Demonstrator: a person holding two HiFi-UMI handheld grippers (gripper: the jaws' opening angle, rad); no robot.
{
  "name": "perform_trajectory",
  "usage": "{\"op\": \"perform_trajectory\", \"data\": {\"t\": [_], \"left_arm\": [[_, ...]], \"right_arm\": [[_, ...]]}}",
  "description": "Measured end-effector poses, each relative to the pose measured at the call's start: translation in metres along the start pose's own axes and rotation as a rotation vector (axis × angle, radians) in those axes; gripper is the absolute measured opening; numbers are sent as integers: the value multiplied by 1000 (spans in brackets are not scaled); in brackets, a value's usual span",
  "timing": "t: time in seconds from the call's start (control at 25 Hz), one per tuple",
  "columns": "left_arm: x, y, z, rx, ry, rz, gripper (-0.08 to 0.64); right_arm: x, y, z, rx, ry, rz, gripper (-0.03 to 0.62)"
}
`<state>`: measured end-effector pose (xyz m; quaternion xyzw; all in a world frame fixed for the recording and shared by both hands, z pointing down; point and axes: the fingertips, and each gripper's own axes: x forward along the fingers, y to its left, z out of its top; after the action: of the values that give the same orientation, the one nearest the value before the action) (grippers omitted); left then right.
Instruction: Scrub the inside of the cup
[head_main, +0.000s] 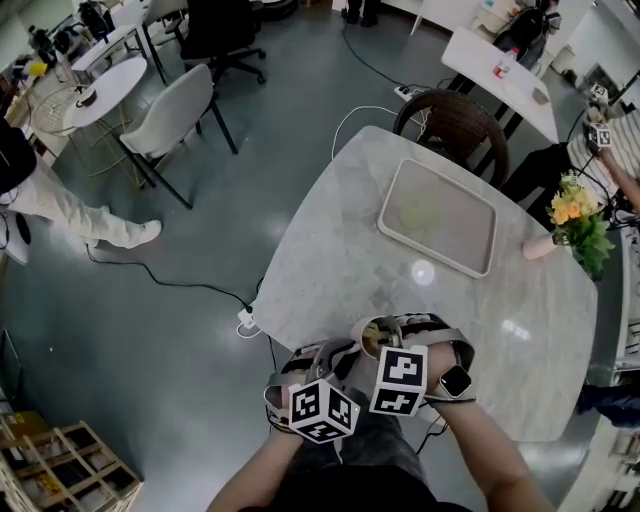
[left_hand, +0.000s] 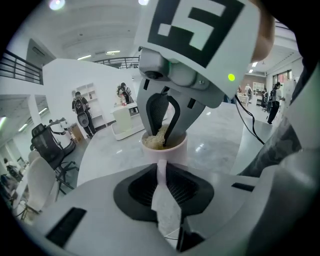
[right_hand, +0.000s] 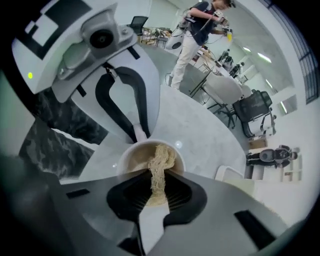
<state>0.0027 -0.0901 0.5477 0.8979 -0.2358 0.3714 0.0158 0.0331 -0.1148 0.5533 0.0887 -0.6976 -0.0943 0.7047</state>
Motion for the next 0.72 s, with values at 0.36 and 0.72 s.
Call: {"op": "perform_trajectory", "data": {"t": [0.36,0.72], "left_arm": [[1,-4,-1,10,12,-2,61],[-1,-2,-3,5,11,5,61]], "right_arm": [[0,20,5,142,18,262,63],[-21,18,13,249,-164,289,63]]}}
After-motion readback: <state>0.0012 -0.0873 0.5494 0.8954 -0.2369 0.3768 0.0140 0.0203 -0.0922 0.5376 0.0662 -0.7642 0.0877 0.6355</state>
